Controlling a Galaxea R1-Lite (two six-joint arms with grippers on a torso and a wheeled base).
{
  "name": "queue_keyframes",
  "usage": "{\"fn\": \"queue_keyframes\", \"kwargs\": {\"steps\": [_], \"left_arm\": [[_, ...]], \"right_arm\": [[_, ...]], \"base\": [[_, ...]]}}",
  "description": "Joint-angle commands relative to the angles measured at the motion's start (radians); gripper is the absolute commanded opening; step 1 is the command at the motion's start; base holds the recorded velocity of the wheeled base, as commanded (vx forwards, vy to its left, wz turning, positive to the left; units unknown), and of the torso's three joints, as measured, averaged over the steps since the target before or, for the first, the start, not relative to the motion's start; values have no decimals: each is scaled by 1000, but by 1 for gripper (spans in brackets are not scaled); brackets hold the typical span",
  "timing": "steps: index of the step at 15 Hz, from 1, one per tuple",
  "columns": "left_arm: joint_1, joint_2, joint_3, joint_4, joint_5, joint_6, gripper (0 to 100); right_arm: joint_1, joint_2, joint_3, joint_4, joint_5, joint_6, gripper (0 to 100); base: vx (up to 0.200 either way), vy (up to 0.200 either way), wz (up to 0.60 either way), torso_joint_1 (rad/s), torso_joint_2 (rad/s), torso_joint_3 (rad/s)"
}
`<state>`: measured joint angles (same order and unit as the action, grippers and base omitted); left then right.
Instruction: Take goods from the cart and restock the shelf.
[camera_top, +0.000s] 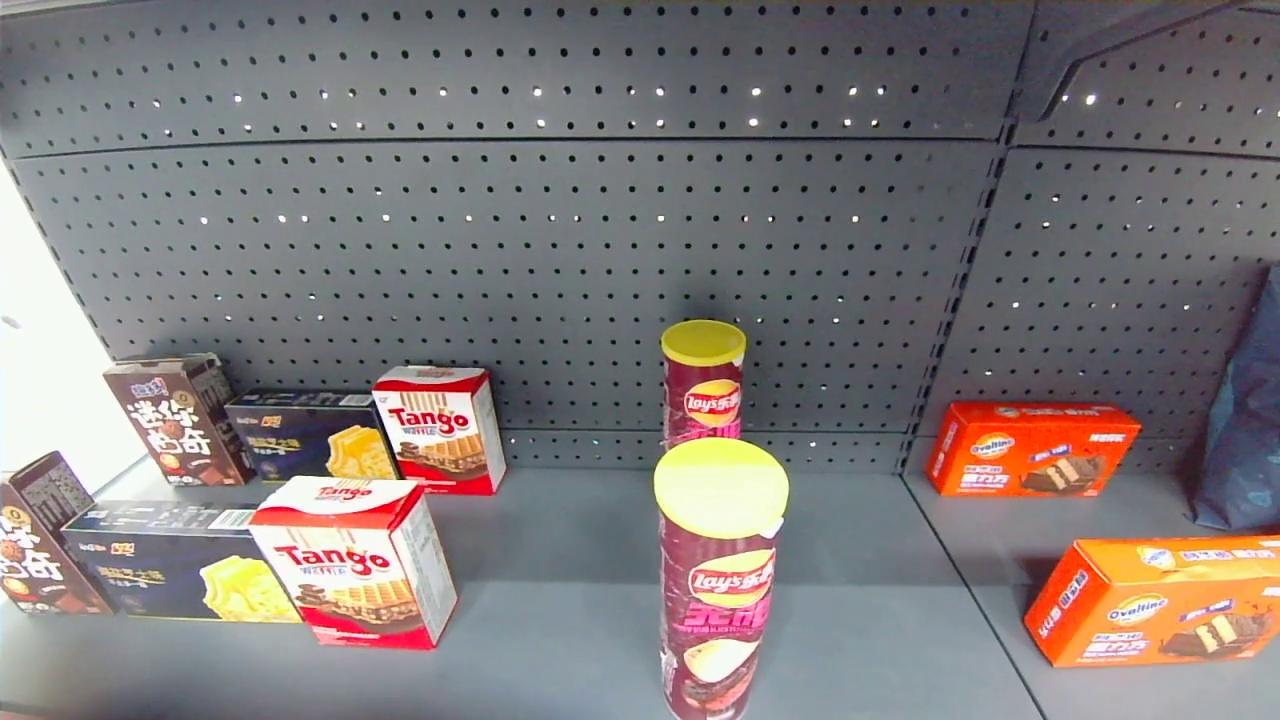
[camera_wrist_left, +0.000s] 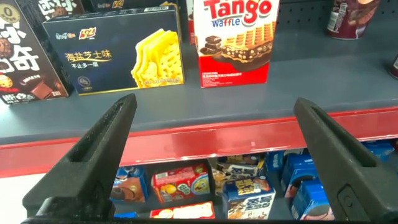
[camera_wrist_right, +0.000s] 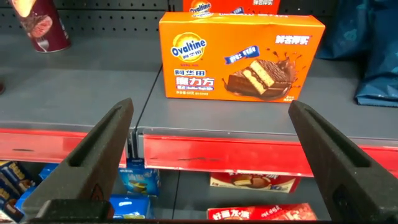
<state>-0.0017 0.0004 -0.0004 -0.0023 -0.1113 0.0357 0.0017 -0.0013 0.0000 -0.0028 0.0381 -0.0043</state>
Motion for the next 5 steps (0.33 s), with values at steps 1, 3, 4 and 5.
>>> {"fn": "queue_keyframes", "kwargs": {"steps": [1, 3, 4, 5], "left_arm": [[0, 0, 0, -1, 1, 0, 100], [0, 0, -1, -1, 1, 0, 100], [0, 0, 0, -1, 1, 0, 100], [0, 0, 0, -1, 1, 0, 100]], "right_arm": [[0, 1, 0, 0, 0, 0, 100], [0, 1, 0, -2, 0, 0, 100], [0, 1, 0, 0, 0, 0, 100], [0, 1, 0, 0, 0, 0, 100]], "base": [[0, 0, 0, 0, 0, 0], [0, 0, 0, 0, 0, 0], [0, 0, 0, 0, 0, 0], [0, 0, 0, 0, 0, 0]]}}
